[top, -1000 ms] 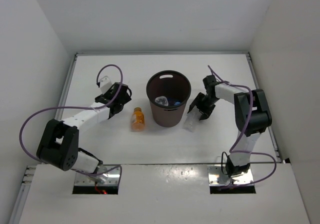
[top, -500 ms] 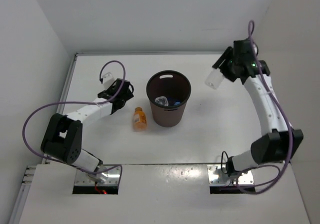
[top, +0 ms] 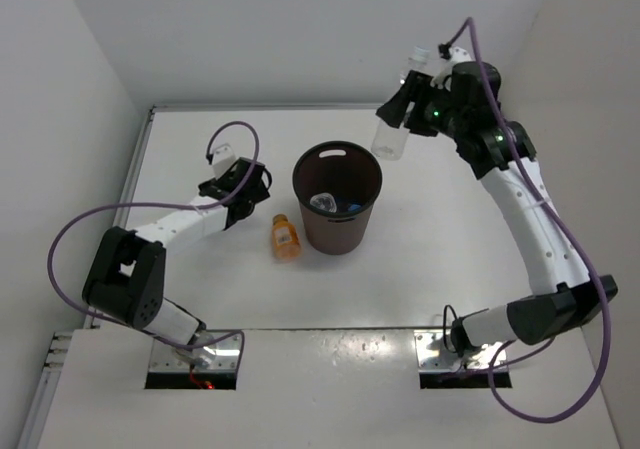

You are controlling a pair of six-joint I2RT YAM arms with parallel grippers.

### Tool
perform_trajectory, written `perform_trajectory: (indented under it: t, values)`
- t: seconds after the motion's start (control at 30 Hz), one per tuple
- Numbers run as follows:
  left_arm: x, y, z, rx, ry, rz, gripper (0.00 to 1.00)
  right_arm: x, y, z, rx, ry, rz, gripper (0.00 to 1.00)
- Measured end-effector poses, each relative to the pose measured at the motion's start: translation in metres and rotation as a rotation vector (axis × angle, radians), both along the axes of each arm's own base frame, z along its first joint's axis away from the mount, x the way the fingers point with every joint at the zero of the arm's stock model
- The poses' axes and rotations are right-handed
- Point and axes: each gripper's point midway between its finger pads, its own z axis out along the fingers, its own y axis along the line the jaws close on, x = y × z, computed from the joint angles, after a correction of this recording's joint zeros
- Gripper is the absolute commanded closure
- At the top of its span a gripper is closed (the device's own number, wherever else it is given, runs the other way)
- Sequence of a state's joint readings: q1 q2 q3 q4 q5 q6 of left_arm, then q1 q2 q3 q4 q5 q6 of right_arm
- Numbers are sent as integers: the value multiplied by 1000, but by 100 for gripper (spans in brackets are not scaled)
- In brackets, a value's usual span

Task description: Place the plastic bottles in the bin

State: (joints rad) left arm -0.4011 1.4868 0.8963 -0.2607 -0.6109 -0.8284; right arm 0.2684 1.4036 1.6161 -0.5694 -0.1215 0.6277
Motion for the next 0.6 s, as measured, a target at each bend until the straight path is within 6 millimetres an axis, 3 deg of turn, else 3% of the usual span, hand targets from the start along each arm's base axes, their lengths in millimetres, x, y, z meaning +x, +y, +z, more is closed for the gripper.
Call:
perform_trajectory:
  t: [0.2, 0.37, 0.47, 0.6]
  values:
    - [3, -6, 5, 7, -7, -18, 0, -10, 57, -23, -75, 24, 172, 71]
    - [4, -8, 4, 12, -2, -22, 0, -21, 92, -41, -135, 35, 250, 70]
    - [3, -8, 3, 13, 2, -24, 0, -28, 104, -57, -175, 53, 274, 68]
    - [2, -8, 1, 11, 7, -27, 0, -31, 105, -87, -236, 96, 266, 61]
